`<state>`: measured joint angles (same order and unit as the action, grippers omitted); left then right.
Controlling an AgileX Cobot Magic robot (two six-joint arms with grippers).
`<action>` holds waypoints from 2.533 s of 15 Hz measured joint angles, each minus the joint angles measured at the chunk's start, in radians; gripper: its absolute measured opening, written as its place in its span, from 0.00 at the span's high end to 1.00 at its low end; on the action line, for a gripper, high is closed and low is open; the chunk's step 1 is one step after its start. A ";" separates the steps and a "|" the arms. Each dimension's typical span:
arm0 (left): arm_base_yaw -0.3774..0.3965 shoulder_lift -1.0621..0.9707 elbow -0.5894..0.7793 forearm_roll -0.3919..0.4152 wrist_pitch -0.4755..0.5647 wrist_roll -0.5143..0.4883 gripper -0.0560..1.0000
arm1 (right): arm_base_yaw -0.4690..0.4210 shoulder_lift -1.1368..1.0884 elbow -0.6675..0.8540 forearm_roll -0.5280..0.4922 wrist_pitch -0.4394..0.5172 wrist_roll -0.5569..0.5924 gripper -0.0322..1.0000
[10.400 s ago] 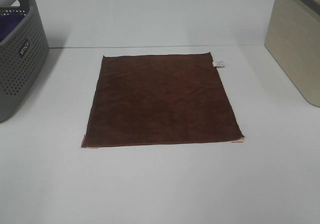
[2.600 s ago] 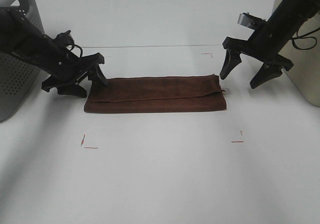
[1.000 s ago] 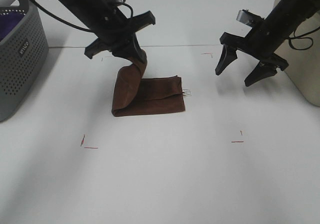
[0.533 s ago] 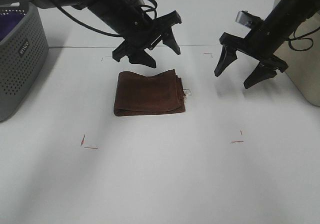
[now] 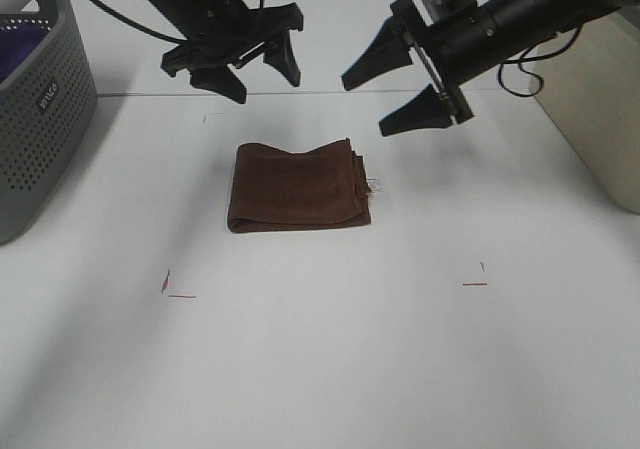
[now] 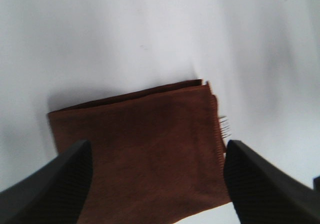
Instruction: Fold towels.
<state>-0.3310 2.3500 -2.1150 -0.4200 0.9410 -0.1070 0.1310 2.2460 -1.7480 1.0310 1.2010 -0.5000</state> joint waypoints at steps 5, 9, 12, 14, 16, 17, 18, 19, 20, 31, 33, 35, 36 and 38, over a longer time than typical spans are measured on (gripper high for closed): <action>0.035 0.000 0.000 0.100 0.115 -0.007 0.28 | 0.067 0.133 -0.054 0.211 -0.115 -0.122 0.21; 0.035 0.000 0.000 0.129 0.130 -0.007 0.28 | 0.066 0.251 -0.112 0.256 -0.120 -0.128 0.21; 0.035 0.000 0.000 0.130 0.133 -0.007 0.28 | 0.066 0.304 -0.113 0.250 -0.128 -0.114 0.21; 0.035 0.000 0.000 0.130 0.142 -0.007 0.28 | 0.066 0.326 -0.113 0.233 -0.155 -0.087 0.21; 0.035 0.000 0.000 0.149 0.176 -0.006 0.28 | 0.066 0.323 -0.113 0.229 -0.144 -0.084 0.21; 0.035 -0.004 0.000 0.178 0.199 -0.005 0.28 | 0.066 0.319 -0.113 0.222 -0.122 -0.084 0.21; 0.035 -0.017 0.000 0.215 0.222 -0.005 0.28 | 0.066 0.306 -0.113 0.201 -0.084 -0.084 0.21; 0.035 -0.043 0.000 0.262 0.248 -0.006 0.28 | 0.066 0.283 -0.113 0.175 -0.048 -0.084 0.21; 0.035 -0.072 0.000 0.295 0.265 -0.007 0.28 | 0.066 0.250 -0.113 0.145 -0.021 -0.083 0.21; -0.017 -0.545 0.437 0.357 0.272 -0.024 0.28 | 0.066 -0.332 -0.007 -0.681 0.003 0.369 0.21; -0.020 -0.701 0.603 0.381 0.273 -0.039 0.28 | 0.066 -0.500 0.109 -0.740 0.005 0.405 0.21; -0.020 -0.986 0.843 0.387 0.274 -0.055 0.28 | 0.066 -0.752 0.336 -0.795 0.006 0.413 0.21; -0.020 -1.077 0.915 0.387 0.273 -0.056 0.28 | 0.066 -0.833 0.417 -0.799 0.006 0.413 0.21; -0.020 -1.221 1.023 0.387 0.273 -0.058 0.28 | 0.066 -0.965 0.554 -0.801 -0.004 0.413 0.21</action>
<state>-0.3510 1.1290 -1.0920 -0.0330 1.2140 -0.1650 0.1970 1.2810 -1.1940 0.2300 1.1970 -0.0870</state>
